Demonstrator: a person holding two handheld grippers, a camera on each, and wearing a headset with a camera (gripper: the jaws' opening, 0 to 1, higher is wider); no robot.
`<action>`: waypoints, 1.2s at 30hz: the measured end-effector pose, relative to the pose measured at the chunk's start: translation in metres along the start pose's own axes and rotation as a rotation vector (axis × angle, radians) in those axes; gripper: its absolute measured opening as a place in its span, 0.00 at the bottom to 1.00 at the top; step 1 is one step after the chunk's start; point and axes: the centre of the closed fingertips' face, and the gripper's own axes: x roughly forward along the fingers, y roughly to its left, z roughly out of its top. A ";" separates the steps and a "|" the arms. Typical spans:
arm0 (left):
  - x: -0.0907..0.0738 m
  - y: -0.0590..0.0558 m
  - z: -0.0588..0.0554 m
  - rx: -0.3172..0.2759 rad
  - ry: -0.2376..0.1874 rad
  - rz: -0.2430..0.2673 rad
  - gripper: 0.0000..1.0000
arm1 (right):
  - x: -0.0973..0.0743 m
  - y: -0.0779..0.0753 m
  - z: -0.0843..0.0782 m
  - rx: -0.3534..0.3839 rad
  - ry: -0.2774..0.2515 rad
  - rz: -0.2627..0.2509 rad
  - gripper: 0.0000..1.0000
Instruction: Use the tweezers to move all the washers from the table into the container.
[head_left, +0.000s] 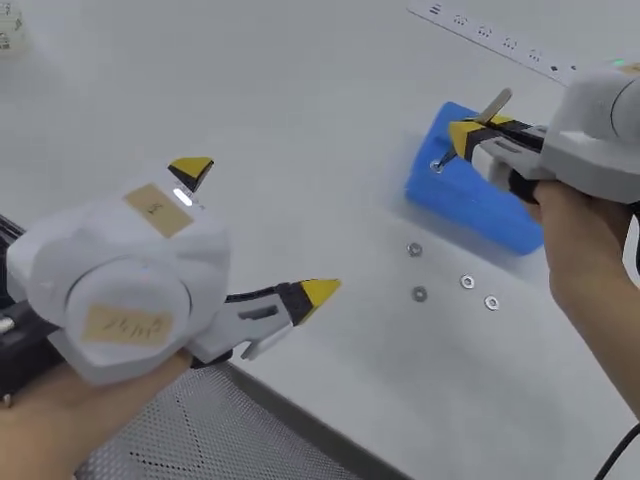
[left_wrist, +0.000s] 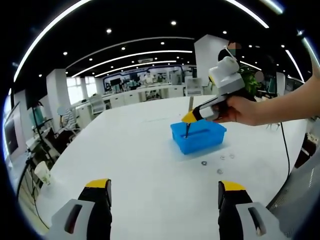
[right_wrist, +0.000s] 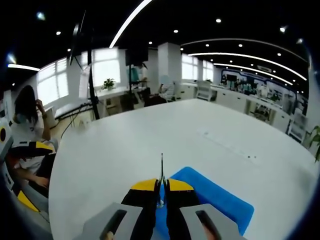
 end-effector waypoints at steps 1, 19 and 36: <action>0.000 0.000 -0.001 -0.001 0.003 0.000 0.90 | 0.002 -0.001 -0.003 -0.001 0.007 -0.002 0.02; 0.000 0.004 -0.003 -0.021 0.010 0.017 0.87 | 0.017 -0.009 -0.021 0.038 0.037 -0.013 0.02; 0.000 0.003 -0.004 -0.005 0.023 0.014 0.86 | 0.014 -0.003 -0.021 0.054 0.040 -0.010 0.04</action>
